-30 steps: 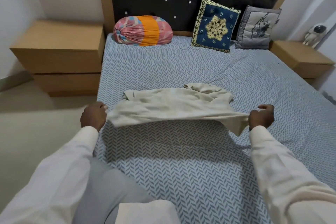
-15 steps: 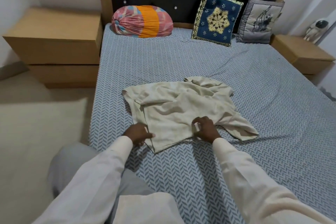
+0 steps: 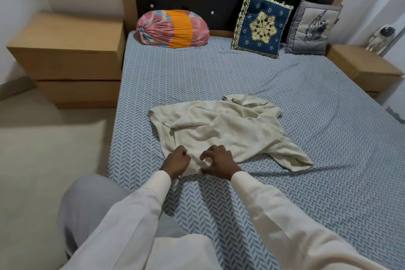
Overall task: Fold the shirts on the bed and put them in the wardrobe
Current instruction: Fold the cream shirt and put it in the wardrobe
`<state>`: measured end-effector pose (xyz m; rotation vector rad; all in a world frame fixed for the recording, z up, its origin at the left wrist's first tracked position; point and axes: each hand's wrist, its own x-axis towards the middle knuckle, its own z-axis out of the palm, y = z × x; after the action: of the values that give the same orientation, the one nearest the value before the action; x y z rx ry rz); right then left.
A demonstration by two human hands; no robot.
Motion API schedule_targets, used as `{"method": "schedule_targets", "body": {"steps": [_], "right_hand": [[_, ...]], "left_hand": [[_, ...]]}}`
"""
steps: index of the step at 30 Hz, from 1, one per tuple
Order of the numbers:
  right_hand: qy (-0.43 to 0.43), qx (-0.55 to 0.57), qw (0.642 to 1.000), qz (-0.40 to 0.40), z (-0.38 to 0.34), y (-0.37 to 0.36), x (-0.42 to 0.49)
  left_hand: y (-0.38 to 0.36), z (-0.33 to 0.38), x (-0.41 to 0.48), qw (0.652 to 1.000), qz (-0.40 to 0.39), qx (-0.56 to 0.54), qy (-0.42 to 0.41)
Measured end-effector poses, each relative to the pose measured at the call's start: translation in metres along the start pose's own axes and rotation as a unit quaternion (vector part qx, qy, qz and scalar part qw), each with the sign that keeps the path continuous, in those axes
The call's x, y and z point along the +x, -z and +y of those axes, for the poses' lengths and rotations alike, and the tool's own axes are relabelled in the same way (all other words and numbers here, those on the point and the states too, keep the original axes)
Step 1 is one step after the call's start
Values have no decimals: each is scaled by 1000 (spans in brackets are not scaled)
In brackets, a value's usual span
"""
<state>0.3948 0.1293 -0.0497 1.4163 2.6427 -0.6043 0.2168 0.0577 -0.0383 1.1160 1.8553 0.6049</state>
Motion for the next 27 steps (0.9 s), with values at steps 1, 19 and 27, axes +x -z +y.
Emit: {"method": "schedule_targets", "body": {"steps": [1, 19, 27], "right_hand": [[10, 1, 1000, 10, -4, -1, 0], [14, 46, 990, 135, -10, 28, 38], [-282, -153, 941, 109, 112, 42, -1]], "left_hand": [[-1, 2, 2, 1000, 20, -20, -7], [72, 29, 28, 985, 59, -30, -158], [199, 28, 30, 964, 165, 77, -193]]}}
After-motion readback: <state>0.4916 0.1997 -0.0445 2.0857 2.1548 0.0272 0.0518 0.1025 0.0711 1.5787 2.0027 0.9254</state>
